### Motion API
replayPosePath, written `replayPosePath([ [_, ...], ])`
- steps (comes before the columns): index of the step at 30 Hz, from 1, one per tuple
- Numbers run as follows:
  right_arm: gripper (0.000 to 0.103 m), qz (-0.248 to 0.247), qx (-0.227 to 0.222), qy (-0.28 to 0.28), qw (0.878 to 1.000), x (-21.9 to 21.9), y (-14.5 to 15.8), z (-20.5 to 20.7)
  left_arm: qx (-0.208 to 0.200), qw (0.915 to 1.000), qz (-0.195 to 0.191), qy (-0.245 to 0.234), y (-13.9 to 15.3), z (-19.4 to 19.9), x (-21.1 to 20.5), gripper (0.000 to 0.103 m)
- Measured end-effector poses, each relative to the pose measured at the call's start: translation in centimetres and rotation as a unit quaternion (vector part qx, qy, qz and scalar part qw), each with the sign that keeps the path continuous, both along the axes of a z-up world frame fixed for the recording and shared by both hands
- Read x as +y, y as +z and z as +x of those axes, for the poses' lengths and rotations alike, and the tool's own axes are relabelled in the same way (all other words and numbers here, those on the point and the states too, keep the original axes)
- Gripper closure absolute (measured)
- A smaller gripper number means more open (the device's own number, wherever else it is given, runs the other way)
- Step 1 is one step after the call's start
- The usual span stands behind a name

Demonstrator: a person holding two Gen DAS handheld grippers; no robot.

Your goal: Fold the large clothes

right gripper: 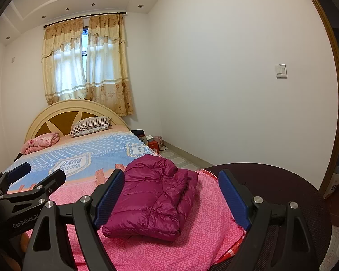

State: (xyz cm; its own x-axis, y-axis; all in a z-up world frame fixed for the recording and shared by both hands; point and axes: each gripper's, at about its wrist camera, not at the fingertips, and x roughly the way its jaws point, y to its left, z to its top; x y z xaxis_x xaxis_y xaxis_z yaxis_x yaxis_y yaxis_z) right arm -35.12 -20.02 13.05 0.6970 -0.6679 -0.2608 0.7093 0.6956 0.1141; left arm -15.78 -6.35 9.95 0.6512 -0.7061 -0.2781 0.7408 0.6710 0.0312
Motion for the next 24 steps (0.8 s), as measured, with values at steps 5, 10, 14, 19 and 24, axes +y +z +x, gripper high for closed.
replayPosePath([
  [5, 0.018, 0.000, -0.001, 0.000, 1.000, -0.1, 0.0, 0.0, -0.008, 0.9999, 0.000, 0.009, 0.2, 0.0, 0.0, 0.000],
  [10, 0.018, 0.000, 0.000, -0.001, 1.000, 0.0, -0.1, 0.0, -0.018, 0.9997, 0.003, 0.015, 0.4, 0.0, -0.2, 0.000],
  [14, 0.018, 0.004, 0.001, -0.004, 1.000, 0.3, -0.2, 0.0, -0.030, 0.9992, 0.009, 0.024, 0.3, -0.1, -0.5, 0.000],
  [19, 0.018, 0.011, 0.003, -0.005, 1.000, 0.2, -0.4, 0.1, -0.024, 0.9993, 0.023, 0.019, 0.1, 0.4, -1.0, 0.000],
  [24, 0.018, 0.014, 0.008, -0.004, 1.000, 0.2, -0.6, 0.4, 0.014, 0.9996, 0.025, 0.009, -0.3, 1.4, -1.2, 0.000],
])
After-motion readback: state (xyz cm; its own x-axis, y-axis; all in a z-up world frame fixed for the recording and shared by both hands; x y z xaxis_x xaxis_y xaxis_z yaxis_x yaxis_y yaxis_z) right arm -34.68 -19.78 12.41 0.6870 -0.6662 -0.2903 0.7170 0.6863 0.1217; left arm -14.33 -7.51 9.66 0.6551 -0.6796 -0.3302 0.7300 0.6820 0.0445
